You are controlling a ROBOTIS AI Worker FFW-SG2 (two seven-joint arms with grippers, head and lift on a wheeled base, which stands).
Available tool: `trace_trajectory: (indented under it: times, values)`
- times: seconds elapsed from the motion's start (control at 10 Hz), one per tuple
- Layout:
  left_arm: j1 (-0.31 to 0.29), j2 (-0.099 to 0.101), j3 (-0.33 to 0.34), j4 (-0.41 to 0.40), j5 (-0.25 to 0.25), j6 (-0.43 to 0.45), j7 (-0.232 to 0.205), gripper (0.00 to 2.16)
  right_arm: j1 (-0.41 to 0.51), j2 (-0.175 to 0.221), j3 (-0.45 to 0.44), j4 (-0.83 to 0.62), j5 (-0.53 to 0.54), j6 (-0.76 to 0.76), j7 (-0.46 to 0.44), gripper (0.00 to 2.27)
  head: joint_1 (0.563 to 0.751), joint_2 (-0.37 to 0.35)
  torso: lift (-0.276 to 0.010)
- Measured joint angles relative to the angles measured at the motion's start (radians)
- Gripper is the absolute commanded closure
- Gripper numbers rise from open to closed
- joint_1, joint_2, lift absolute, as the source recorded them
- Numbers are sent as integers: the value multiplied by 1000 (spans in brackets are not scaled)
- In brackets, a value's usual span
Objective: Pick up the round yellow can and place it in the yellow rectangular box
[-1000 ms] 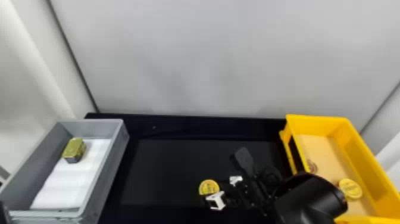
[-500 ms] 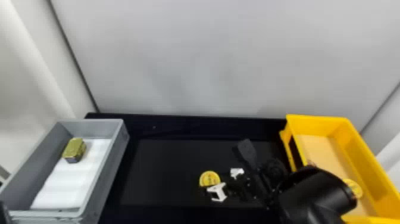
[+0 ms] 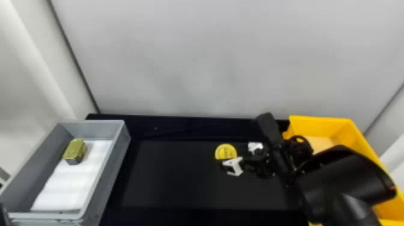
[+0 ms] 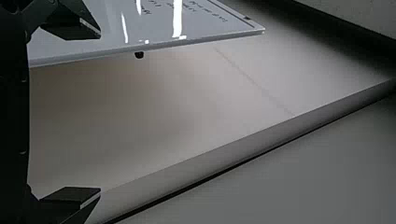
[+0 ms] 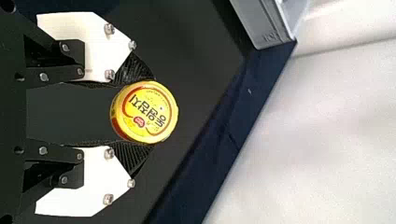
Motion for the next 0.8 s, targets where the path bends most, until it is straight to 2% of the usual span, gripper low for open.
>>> trace_trajectory:
  times: [0.4, 0.8]
  values:
    - [0, 0, 5, 0, 0, 0, -1, 98, -22, 1, -73, -104, 100, 30, -10, 740, 694, 14, -60]
    - [-1, 0, 11, -1, 1, 0, -1, 98, -20, -7, -149, -194, 280, 79, 30, 740, 694, 14, -60]
